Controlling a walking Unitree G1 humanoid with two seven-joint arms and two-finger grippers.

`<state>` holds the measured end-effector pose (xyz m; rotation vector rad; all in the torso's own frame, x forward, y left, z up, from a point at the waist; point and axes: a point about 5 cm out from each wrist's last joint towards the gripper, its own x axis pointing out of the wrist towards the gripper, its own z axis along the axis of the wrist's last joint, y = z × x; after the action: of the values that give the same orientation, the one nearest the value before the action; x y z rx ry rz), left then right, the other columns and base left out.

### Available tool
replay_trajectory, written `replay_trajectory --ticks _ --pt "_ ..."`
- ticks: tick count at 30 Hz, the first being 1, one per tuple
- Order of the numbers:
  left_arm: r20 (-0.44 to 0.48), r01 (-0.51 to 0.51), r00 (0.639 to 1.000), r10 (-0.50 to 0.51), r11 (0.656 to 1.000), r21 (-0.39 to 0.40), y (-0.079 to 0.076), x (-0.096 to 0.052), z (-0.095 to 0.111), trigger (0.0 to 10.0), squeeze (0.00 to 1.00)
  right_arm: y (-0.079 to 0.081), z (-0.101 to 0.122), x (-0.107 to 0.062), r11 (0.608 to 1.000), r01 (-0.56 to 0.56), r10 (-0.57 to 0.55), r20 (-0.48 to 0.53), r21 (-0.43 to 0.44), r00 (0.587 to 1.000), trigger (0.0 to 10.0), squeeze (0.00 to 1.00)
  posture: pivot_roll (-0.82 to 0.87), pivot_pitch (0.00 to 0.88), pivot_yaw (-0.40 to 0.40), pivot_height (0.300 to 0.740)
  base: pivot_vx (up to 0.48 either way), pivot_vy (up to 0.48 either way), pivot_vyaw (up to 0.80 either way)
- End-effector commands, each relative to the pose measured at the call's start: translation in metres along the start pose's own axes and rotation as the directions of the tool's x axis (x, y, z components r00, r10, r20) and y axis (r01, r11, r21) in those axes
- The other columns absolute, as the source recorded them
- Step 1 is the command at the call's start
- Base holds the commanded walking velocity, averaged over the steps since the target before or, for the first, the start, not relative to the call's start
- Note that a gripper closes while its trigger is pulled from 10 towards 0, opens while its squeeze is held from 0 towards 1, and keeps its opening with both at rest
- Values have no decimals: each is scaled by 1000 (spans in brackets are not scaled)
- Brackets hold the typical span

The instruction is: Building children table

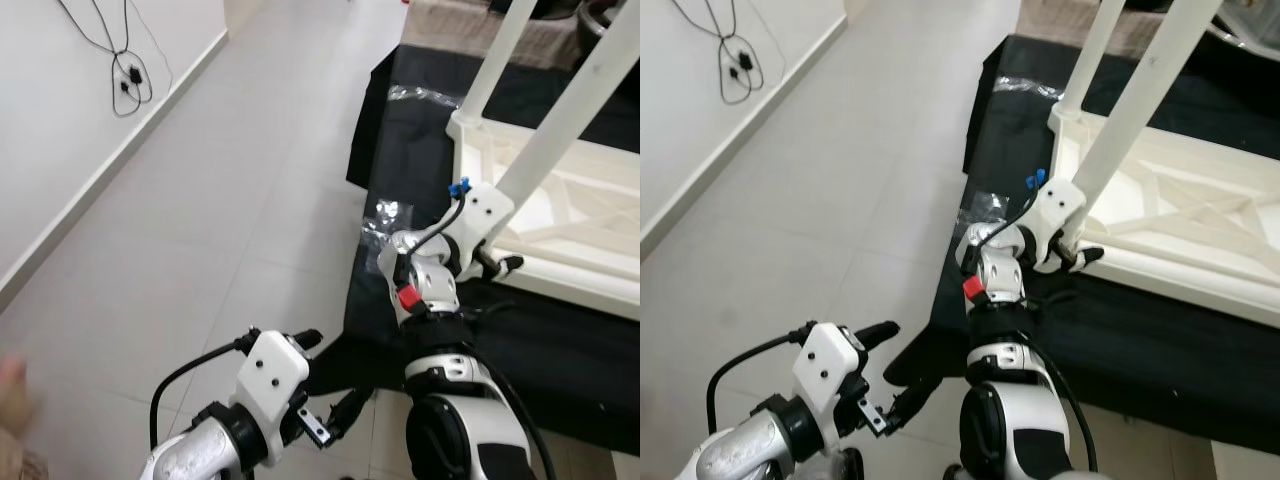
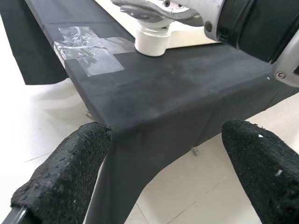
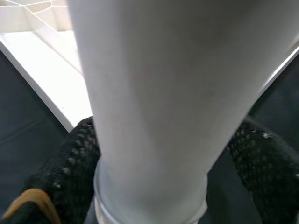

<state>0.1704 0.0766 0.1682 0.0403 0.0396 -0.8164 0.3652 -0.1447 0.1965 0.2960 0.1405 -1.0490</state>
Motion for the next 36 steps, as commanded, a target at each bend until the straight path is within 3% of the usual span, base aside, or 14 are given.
replay_trajectory --ticks 1,16,17,18,19,31,36 --pt "-27 2 1000 -3 1000 -6 -3 0 -7 10000 0 -5 1 4 1000 28 -28 -5 12 1000 10000 1000 155 188 -95 740 0 0 0" --pt "-27 8 1000 -9 1000 -1 -2 0 -8 10000 0 0 -7 -8 999 -33 33 -18 4 999 10000 1000 152 191 -98 740 0 0 0" --pt "-26 8 1000 -8 1000 -1 -2 0 -8 10000 0 -1 -8 -9 1000 -31 31 -20 1 999 10000 635 151 189 -99 740 0 0 0" --pt "-26 8 1000 -8 1000 -1 -2 0 -8 10000 0 -1 -8 -9 1000 -31 31 -20 1 999 10000 635 151 189 -99 740 0 0 0" --pt "-25 7 1000 -7 1000 -1 -2 0 -8 10000 0 -1 -9 -12 999 -42 42 -19 2 999 10000 0 151 189 -99 740 0 0 0" --pt "-23 8 1000 -8 1000 6 -2 2 -9 10000 0 -1 -12 -29 983 -185 185 -8 -13 983 10000 0 146 184 -99 740 0 0 0" --pt "-21 7 1000 -7 1000 9 -1 3 -10 10000 0 -7 -17 -42 959 -279 279 -10 -47 960 10000 0 137 180 -101 740 0 0 0"
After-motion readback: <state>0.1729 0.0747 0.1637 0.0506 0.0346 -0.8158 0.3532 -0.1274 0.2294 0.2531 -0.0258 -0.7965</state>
